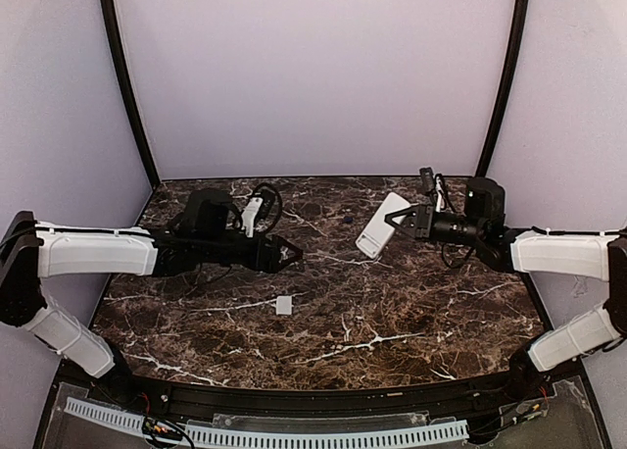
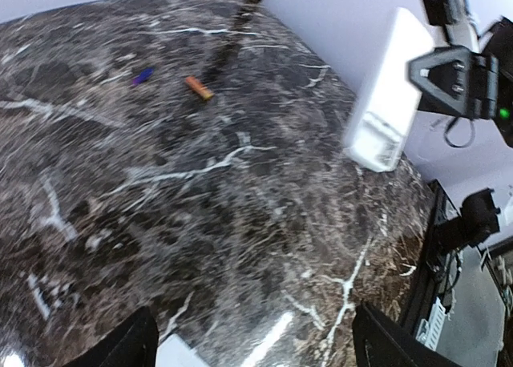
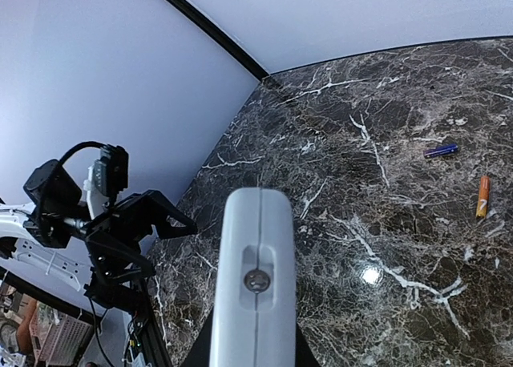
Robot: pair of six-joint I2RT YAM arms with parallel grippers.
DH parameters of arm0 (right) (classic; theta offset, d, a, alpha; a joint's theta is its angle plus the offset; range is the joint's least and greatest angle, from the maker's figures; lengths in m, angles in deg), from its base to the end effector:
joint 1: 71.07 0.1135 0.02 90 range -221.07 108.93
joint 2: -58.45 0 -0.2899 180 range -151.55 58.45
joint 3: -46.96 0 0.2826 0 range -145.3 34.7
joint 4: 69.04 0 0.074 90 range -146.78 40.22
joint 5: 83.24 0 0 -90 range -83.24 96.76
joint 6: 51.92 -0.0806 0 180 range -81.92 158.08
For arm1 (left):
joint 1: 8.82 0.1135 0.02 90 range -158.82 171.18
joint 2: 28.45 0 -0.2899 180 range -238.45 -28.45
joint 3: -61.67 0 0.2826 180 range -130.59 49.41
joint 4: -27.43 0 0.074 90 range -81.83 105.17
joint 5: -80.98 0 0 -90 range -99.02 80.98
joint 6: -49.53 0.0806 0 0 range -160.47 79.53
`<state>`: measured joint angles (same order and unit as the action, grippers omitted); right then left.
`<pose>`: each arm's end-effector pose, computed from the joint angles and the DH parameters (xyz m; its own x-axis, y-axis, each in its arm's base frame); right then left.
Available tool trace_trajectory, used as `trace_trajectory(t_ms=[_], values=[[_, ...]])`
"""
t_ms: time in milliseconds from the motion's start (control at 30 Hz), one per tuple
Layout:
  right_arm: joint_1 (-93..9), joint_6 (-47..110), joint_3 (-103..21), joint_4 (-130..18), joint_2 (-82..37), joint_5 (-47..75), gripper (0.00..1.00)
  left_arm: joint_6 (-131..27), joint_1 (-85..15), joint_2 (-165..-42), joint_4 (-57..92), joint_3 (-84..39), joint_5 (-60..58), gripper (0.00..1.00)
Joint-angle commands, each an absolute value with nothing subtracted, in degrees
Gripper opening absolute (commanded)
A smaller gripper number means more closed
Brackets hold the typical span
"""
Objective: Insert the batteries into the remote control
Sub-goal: Pass from the right arm to the left
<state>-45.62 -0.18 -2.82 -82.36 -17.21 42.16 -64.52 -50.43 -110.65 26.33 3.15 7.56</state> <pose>0.2859 0.1878 0.2406 -0.6872 0.2319 -0.6884 -0.5543 0.4450 0.7033 0.2664 -0.2674 0.2238 -0.6245 0.0322 -0.7804 0.6304 0.6107 -0.4792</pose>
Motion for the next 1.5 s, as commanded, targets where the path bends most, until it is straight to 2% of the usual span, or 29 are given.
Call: trace_trajectory(t_ms=[0,100,233,333,633,800,967,1033,1067,1133,1167,1233,1333,1400,1467], values=[[-45.79,-1.67,-1.22,-86.69,-15.14,42.79,0.00,-58.05,-53.66,-114.58,25.15,-4.25,7.25,0.84],[-45.70,-3.42,0.37,-87.77,-14.11,41.31,0.00,-56.47,-55.72,-118.38,26.38,-9.03,6.73,0.85],[-45.22,-4.64,0.92,-88.77,-14.13,40.99,0.00,-49.31,-61.00,-124.16,18.66,-18.52,1.65,0.89],[-44.36,-4.97,0.70,-89.11,-14.69,40.72,0.00,-46.10,-62.78,-128.47,15.82,-23.50,0.62,0.98],[-41.55,-5.20,-0.68,-89.70,-16.42,39.51,0.00,-42.21,-67.11,-136.34,10.25,-34.74,-6.12,0.98],[-40.38,-5.56,-1.19,-89.83,-16.45,38.79,0.00,-42.08,-67.10,-139.34,8.29,-38.27,-10.30,0.94],[-39.47,-5.91,-1.54,-89.79,-16.61,38.68,0.00,-41.75,-67.10,-140.73,7.82,-39.72,-11.46,0.81],[-39.36,-5.86,-1.52,-89.28,-16.49,38.75,0.00,-41.07,-67.14,-140.82,7.57,-39.95,-11.79,0.72],[-39.35,-5.71,-1.41,-88.97,-16.28,38.83,0.00,-40.94,-67.13,-140.75,7.50,-39.97,-12.02,0.63],[-39.36,-5.27,-1.25,-87.91,-15.62,38.80,0.01,-38.92,-67.10,-140.52,7.25,-39.71,-12.42,0.53],[-39.35,-5.09,-1.23,-87.12,-15.24,38.78,0.03,-37.49,-67.10,-140.19,7.41,-39.17,-12.75,0.51],[-39.41,-4.55,-1.08,-85.50,-14.19,38.59,0.11,-35.52,-67.10,-139.59,7.92,-38.21,-13.04,0.42],[-39.92,-4.07,-0.70,-82.44,-12.52,39.11,0.35,-32.30,-67.15,-138.82,8.58,-36.81,-12.35,0.30],[-40.72,-3.53,-0.38,-79.88,-11.10,39.91,0.46,-29.29,-67.15,-137.82,9.36,-35.30,-11.86,0.27],[-41.91,-2.97,-0.04,-77.17,-9.68,41.27,0.52,-25.91,-67.11,-136.45,10.18,-33.30,-9.93,0.26]])
